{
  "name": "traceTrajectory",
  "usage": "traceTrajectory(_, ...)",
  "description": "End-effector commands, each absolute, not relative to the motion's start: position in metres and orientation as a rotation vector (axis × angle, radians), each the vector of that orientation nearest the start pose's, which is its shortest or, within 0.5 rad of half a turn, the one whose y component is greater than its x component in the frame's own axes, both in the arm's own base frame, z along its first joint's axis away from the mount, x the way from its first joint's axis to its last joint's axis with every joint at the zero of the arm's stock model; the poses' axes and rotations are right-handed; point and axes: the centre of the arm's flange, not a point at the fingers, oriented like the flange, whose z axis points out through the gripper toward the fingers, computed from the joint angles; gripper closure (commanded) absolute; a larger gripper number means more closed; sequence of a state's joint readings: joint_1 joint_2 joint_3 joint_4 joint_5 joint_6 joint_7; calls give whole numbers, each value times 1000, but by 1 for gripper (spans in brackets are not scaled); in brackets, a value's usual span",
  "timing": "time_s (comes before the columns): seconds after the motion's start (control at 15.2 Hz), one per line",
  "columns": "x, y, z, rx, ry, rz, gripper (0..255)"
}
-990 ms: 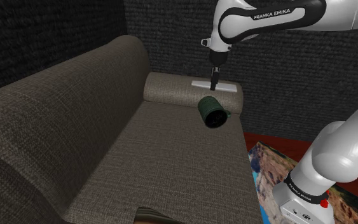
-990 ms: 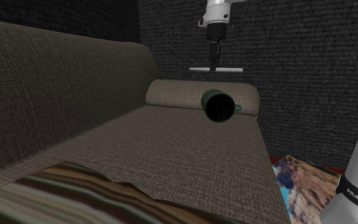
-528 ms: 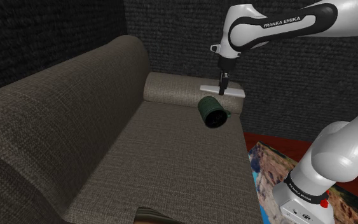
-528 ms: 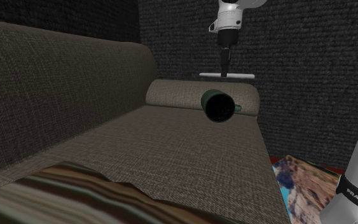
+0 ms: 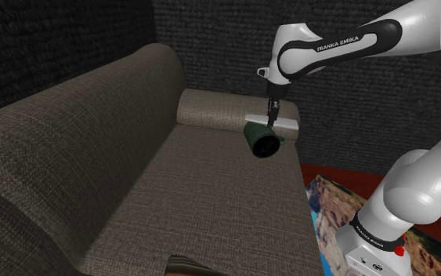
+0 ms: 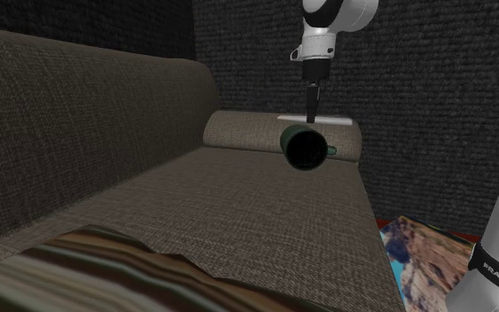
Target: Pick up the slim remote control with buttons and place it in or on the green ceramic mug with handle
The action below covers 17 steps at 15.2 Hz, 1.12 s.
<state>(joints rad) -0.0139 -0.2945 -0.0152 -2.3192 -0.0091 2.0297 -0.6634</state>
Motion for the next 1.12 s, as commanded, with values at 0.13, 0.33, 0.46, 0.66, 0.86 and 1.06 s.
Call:
traceTrajectory(0.13,456,-14,450,-2988,-988,-7,255)
traceTrajectory(0.33,456,-14,450,-2988,-988,-7,255)
traceTrajectory(0.46,456,-14,450,-2988,-988,-7,255)
traceTrajectory(0.66,456,-14,450,-2988,-988,-7,0)
traceTrajectory(0.86,456,-14,450,-2988,-988,-7,0)
traceTrajectory(1.06,456,-14,489,-2988,-988,-7,0)
